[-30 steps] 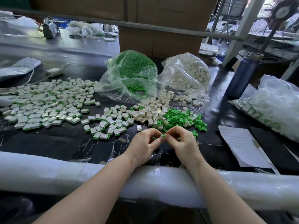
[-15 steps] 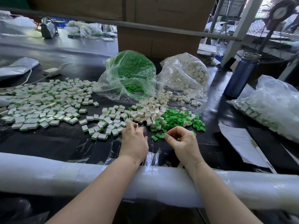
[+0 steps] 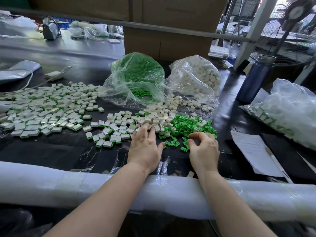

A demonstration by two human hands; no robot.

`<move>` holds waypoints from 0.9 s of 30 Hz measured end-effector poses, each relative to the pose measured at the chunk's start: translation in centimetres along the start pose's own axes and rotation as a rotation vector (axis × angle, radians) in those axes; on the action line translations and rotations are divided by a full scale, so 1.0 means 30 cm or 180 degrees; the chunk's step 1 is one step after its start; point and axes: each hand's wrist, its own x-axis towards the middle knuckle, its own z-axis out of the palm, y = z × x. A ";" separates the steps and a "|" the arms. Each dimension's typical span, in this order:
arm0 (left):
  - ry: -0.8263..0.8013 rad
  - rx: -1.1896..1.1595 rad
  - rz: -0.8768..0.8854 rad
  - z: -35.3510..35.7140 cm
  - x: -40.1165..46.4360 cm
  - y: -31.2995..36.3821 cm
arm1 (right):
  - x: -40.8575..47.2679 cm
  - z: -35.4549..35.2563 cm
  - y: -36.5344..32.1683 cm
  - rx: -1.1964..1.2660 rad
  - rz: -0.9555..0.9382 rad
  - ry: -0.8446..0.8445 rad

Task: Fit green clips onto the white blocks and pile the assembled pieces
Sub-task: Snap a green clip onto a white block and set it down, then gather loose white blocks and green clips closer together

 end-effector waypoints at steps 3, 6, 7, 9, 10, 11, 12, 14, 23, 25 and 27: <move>-0.0376 0.0078 0.0047 0.004 0.007 0.000 | 0.007 -0.005 0.005 -0.0290 0.0409 -0.0051; -0.0598 0.0180 -0.0078 0.003 0.009 0.002 | 0.010 0.001 0.008 -0.0442 0.0481 -0.0291; -0.0638 0.0208 -0.0134 0.002 0.010 0.003 | 0.011 0.004 0.008 -0.0467 0.0466 -0.0323; -0.0682 0.0254 -0.0247 0.000 0.011 0.005 | 0.012 0.007 0.010 -0.0485 0.0457 -0.0336; -0.0690 0.0275 -0.0303 -0.001 0.012 0.005 | 0.013 0.008 0.010 -0.0484 0.0461 -0.0337; -0.0692 0.0288 -0.0356 -0.002 0.014 0.004 | 0.013 0.008 0.011 -0.0480 0.0467 -0.0340; -0.0690 0.0299 -0.0404 -0.004 0.015 0.004 | 0.014 0.007 0.012 -0.0475 0.0473 -0.0348; -0.0689 0.0319 -0.0492 -0.007 0.020 0.003 | 0.015 0.008 0.014 -0.0466 0.0478 -0.0366; -0.0808 0.0480 -0.0923 -0.045 0.061 -0.049 | 0.016 0.010 0.012 -0.0544 0.0469 -0.0390; -0.0803 0.0456 -0.0942 -0.047 0.062 -0.051 | 0.015 0.010 0.010 -0.0565 0.0464 -0.0401; -0.0751 0.0418 -0.0956 -0.043 0.062 -0.049 | 0.015 0.009 0.009 -0.0583 0.0463 -0.0410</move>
